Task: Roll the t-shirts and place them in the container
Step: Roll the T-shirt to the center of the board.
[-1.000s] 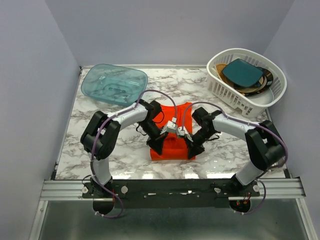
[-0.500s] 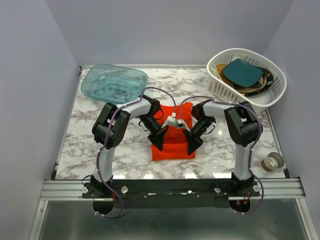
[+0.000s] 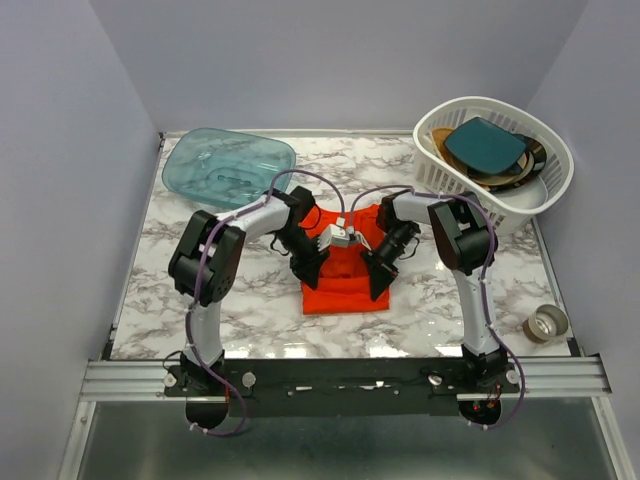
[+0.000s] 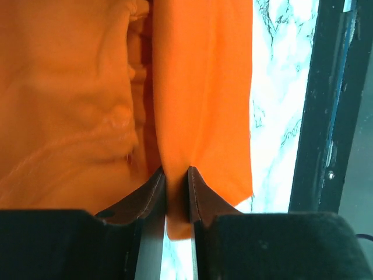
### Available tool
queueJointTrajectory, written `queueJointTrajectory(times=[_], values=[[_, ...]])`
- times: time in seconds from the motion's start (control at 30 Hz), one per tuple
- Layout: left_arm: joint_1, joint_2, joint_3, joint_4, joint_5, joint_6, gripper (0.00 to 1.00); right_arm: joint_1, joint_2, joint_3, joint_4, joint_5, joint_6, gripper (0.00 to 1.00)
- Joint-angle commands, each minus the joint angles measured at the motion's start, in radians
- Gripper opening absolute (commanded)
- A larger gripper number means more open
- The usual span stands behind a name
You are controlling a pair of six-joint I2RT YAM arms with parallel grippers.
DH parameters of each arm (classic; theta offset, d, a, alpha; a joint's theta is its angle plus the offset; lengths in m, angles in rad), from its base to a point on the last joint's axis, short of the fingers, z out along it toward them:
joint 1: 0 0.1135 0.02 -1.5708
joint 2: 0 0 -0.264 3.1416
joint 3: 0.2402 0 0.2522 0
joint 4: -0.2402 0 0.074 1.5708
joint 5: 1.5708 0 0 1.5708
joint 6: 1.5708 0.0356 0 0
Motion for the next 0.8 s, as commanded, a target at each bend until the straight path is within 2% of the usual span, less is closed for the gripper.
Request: queueJointTrajectory(times=[0.0,0.17,0.2,0.27,0.3,0.33,0.37,0.4,0.43,0.47,0.5,0.63,0.77], values=[[0.028,-0.186,-0.034,0.006,-0.176,-0.038,0.29,-0.013,0.058,0.03,-0.127,0.121,0.034,0.15],[0.035,-0.367,-0.121,0.039,-0.233,-0.033,0.33,-0.013,0.071,0.041,-0.13,0.123,0.057,0.16],[0.035,-0.453,-0.15,0.059,-0.232,-0.031,0.36,-0.013,0.071,0.041,-0.127,0.124,0.062,0.16],[0.007,-0.557,-0.271,0.169,-0.262,-0.051,0.39,-0.013,0.074,0.041,-0.127,0.126,0.069,0.16],[-0.013,-0.676,-0.328,0.23,-0.299,-0.065,0.48,-0.013,0.074,0.041,-0.127,0.126,0.071,0.16],[-0.036,-0.74,-0.389,0.363,-0.364,-0.077,0.52,-0.013,0.074,0.041,-0.125,0.124,0.079,0.16],[-0.11,-0.803,-0.516,0.431,-0.411,-0.093,0.56,-0.013,0.077,0.041,-0.125,0.121,0.079,0.16],[-0.153,-0.917,-0.581,0.506,-0.473,-0.114,0.65,-0.013,0.08,0.044,-0.127,0.121,0.079,0.16],[-0.209,-0.975,-0.645,0.671,-0.536,-0.139,0.69,-0.013,0.081,0.047,-0.128,0.121,0.079,0.16],[-0.259,-1.022,-0.76,0.744,-0.654,-0.153,0.73,-0.013,0.086,0.048,-0.13,0.121,0.082,0.16],[-0.349,-1.099,-0.81,0.813,-0.694,-0.182,0.78,-0.013,0.089,0.053,-0.133,0.123,0.082,0.16],[-0.481,-1.133,-0.956,1.101,-0.857,-0.188,0.81,-0.013,0.107,0.07,-0.148,0.12,0.089,0.16],[-0.607,-1.077,-1.083,1.351,-0.989,-0.064,0.83,-0.015,0.115,0.077,-0.153,0.12,0.097,0.17]])
